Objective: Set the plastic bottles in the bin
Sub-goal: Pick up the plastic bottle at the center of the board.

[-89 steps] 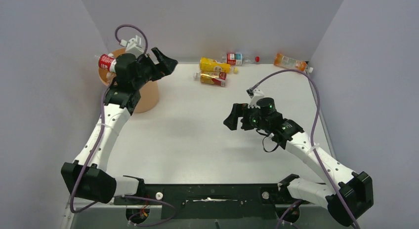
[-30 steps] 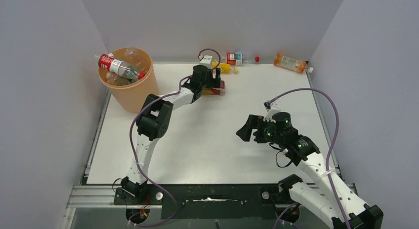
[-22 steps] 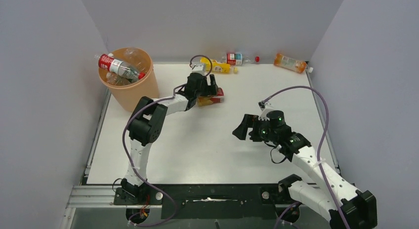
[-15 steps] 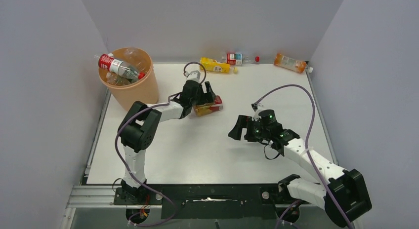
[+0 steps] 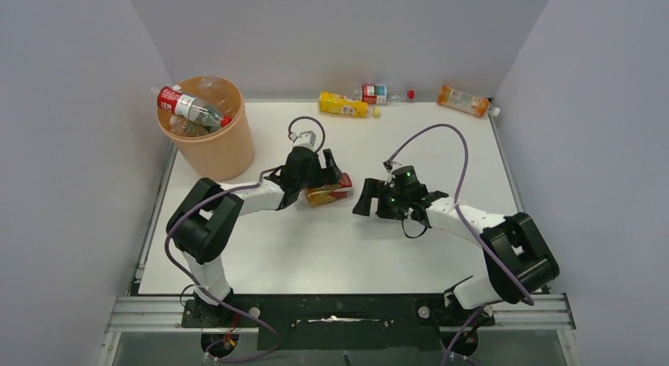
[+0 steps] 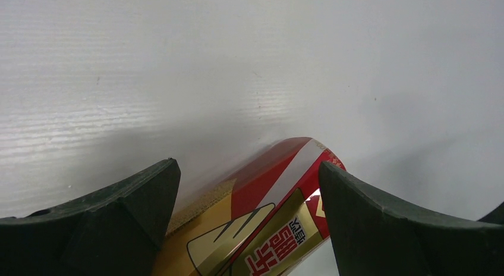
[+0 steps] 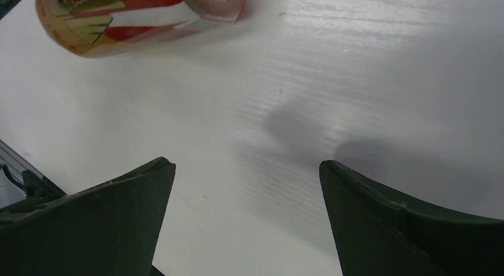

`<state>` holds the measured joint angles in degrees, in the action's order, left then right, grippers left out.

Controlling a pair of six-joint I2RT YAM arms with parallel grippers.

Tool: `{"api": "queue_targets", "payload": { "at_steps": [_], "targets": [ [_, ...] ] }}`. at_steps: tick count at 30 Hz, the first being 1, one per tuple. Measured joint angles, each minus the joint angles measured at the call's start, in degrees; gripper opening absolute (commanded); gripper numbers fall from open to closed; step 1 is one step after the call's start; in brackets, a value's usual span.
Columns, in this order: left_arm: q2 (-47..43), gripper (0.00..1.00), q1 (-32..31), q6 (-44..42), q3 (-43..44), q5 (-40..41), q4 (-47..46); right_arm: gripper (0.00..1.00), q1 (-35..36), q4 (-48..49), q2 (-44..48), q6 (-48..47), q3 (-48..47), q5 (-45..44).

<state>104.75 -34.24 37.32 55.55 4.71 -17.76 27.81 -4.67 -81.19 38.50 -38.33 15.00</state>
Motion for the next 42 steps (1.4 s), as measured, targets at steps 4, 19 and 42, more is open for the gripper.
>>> {"api": "queue_targets", "payload": {
  "at_steps": [4,19,42],
  "targets": [
    [-2.03,0.88,-0.26,-0.04,-1.79,0.35,1.11,0.98,0.02,1.51,-4.85,0.07,-2.12,-0.66],
    [-10.49,0.89,-0.55,-1.09,-9.66,0.83,2.49,0.99,0.04,1.81,-20.04,-0.74,-17.86,-3.06],
    [-15.23,0.89,0.48,-5.81,-5.38,2.91,8.87,0.98,0.66,4.52,-27.82,-3.13,-26.23,2.6]
  ]
}}
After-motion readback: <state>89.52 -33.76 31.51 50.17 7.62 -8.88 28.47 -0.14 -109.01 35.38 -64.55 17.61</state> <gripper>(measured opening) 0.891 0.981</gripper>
